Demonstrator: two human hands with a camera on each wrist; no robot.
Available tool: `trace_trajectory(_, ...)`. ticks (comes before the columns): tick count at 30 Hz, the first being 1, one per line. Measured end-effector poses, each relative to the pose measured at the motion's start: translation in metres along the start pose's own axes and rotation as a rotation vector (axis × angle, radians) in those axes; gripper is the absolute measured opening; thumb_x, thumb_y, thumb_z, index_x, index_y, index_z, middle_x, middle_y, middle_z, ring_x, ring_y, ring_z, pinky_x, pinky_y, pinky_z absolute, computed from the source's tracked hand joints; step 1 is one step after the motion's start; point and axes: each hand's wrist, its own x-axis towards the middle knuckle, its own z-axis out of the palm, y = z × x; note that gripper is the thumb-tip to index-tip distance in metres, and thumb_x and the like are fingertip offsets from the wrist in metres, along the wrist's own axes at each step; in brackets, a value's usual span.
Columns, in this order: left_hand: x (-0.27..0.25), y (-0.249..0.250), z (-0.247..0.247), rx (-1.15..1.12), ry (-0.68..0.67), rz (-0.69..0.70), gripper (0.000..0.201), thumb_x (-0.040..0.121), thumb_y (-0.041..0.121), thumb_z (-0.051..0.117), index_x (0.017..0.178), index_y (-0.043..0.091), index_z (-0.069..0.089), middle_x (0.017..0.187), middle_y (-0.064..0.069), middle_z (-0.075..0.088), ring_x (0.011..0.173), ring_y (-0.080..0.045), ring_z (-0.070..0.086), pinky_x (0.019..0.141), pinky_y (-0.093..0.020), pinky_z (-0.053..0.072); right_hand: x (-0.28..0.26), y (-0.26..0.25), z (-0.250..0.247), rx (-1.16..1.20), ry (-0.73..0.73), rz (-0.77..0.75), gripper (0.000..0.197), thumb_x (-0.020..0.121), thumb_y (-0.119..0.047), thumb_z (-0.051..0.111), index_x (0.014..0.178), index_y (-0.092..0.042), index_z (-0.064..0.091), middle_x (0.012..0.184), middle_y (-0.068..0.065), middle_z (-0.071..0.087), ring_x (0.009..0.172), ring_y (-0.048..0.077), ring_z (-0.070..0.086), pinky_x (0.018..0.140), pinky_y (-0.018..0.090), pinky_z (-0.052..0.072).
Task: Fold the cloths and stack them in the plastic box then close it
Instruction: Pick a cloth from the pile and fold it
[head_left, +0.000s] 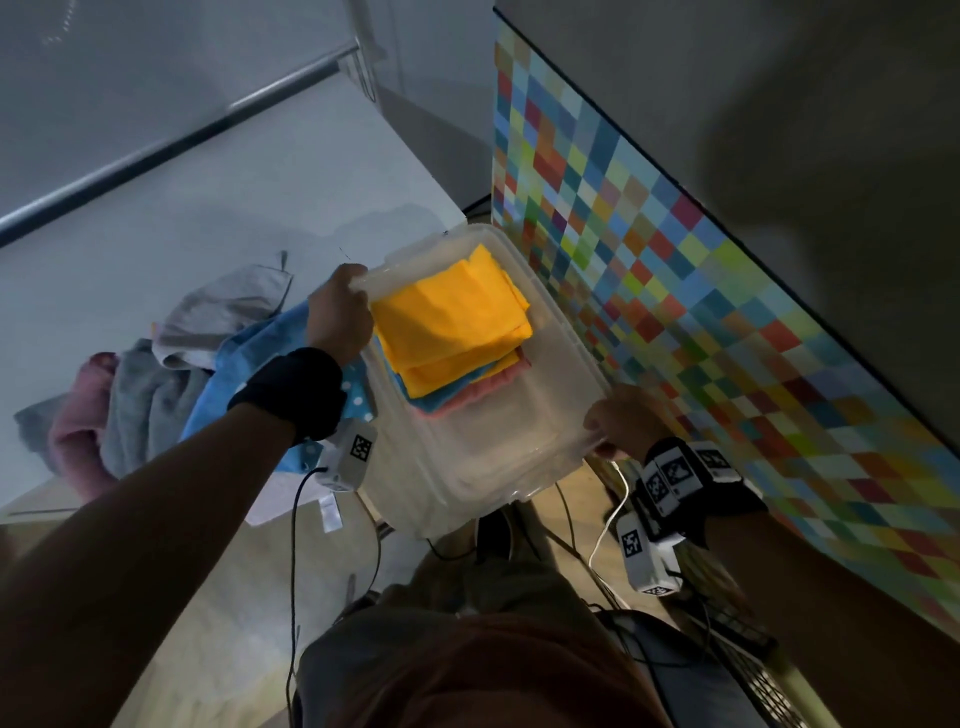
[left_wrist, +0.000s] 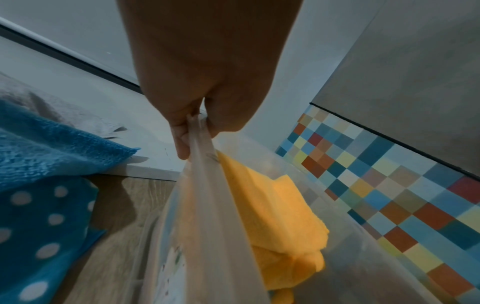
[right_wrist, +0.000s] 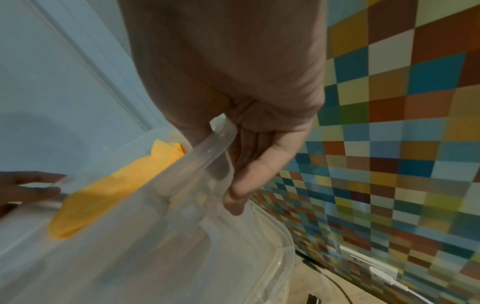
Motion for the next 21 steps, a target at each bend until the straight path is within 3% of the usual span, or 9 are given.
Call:
trace_trajectory(3, 0.001, 0.0, 0.006, -0.048, 0.018, 0.016, 0.038, 0.092, 0.005, 0.051, 0.129, 0.008, 0.054, 0.115, -0.02, 0.064, 0.105, -0.031, 0.06, 0.082, -0.026, 0.041, 0.002, 0.007, 0.004, -0.136, -0.047, -0.035, 0.022, 0.091, -0.003, 0.056, 0.11, 0.008, 0.059, 0.078, 0.011, 0.058, 0.052, 0.018, 0.059, 0.046, 0.025, 0.051)
trace_trajectory(5, 0.0, -0.001, 0.009, -0.08, 0.021, 0.021, 0.039, 0.09, 0.007, 0.054, 0.129, 0.008, 0.053, 0.113, -0.018, 0.065, 0.103, -0.03, 0.061, 0.076, -0.023, 0.038, 0.001, 0.011, 0.008, -0.168, -0.073, -0.029, 0.029, 0.09, -0.005, 0.057, 0.116, 0.007, 0.053, 0.079, 0.016, 0.058, 0.042, 0.019, 0.056, 0.037, 0.02, 0.043)
trace_trajectory(7, 0.001, -0.003, 0.012, -0.084, 0.022, 0.029, 0.042, 0.088, 0.008, 0.057, 0.129, 0.009, 0.053, 0.112, -0.017, 0.065, 0.102, -0.03, 0.061, 0.076, -0.023, 0.039, -0.001, 0.013, 0.011, -0.213, -0.025, -0.061, 0.03, 0.09, -0.01, 0.056, 0.117, -0.002, 0.047, 0.084, 0.018, 0.059, 0.048, 0.023, 0.055, 0.036, 0.019, 0.039)
trace_trajectory(8, 0.002, -0.003, 0.012, -0.078, 0.016, 0.03, 0.043, 0.087, 0.008, 0.057, 0.13, 0.01, 0.052, 0.112, -0.017, 0.065, 0.102, -0.031, 0.061, 0.077, -0.024, 0.04, -0.001, 0.012, 0.013, -0.237, -0.001, -0.091, 0.034, 0.09, -0.013, 0.057, 0.122, -0.006, 0.046, 0.093, 0.018, 0.06, 0.058, 0.026, 0.058, 0.039, 0.02, 0.042)
trace_trajectory(10, 0.004, -0.003, 0.012, -0.072, 0.0, 0.03, 0.047, 0.086, 0.009, 0.059, 0.132, 0.008, 0.049, 0.116, -0.018, 0.064, 0.105, -0.031, 0.061, 0.079, -0.024, 0.04, 0.0, 0.01, 0.014, -0.316, 0.045, -0.176, 0.053, 0.092, -0.024, 0.059, 0.14, -0.011, 0.039, 0.124, 0.017, 0.055, 0.099, 0.035, 0.061, 0.069, 0.026, 0.049)
trace_trajectory(11, 0.006, -0.004, 0.012, -0.072, -0.004, 0.034, 0.049, 0.087, 0.011, 0.061, 0.133, 0.007, 0.048, 0.118, -0.018, 0.063, 0.106, -0.031, 0.061, 0.081, -0.024, 0.04, 0.002, 0.008, 0.016, -0.346, 0.088, -0.225, 0.066, 0.092, -0.031, 0.06, 0.148, -0.013, 0.03, 0.139, 0.015, 0.047, 0.12, 0.036, 0.052, 0.087, 0.032, 0.045)
trace_trajectory(13, 0.006, -0.006, 0.011, -0.088, -0.008, 0.051, 0.052, 0.088, 0.02, 0.063, 0.135, 0.005, 0.046, 0.119, -0.02, 0.062, 0.108, -0.031, 0.06, 0.086, -0.028, 0.043, 0.003, 0.003, 0.02, -0.376, 0.224, -0.328, 0.084, 0.087, -0.041, 0.064, 0.153, -0.019, 0.017, 0.152, 0.013, 0.032, 0.136, 0.037, 0.035, 0.107, 0.046, 0.035)
trace_trajectory(17, 0.007, -0.017, 0.003, -0.077, 0.01, 0.044, 0.051, 0.094, 0.035, 0.058, 0.135, 0.008, 0.047, 0.123, -0.02, 0.059, 0.111, -0.03, 0.058, 0.092, -0.032, 0.042, -0.004, -0.019, 0.031, -0.525, 0.493, -0.548, 0.074, 0.076, -0.043, 0.067, 0.14, -0.025, 0.035, 0.139, 0.011, 0.036, 0.127, 0.036, 0.035, 0.102, 0.05, 0.037)
trace_trajectory(21, 0.005, -0.035, -0.011, -0.015, 0.01, 0.042, 0.045, 0.093, 0.033, 0.058, 0.129, 0.008, 0.053, 0.121, -0.018, 0.06, 0.112, -0.029, 0.058, 0.095, -0.031, 0.041, -0.012, -0.039, 0.05, -0.53, 0.543, -0.755, 0.05, 0.07, -0.033, 0.066, 0.118, -0.028, 0.051, 0.123, 0.006, 0.043, 0.118, 0.031, 0.039, 0.097, 0.046, 0.039)
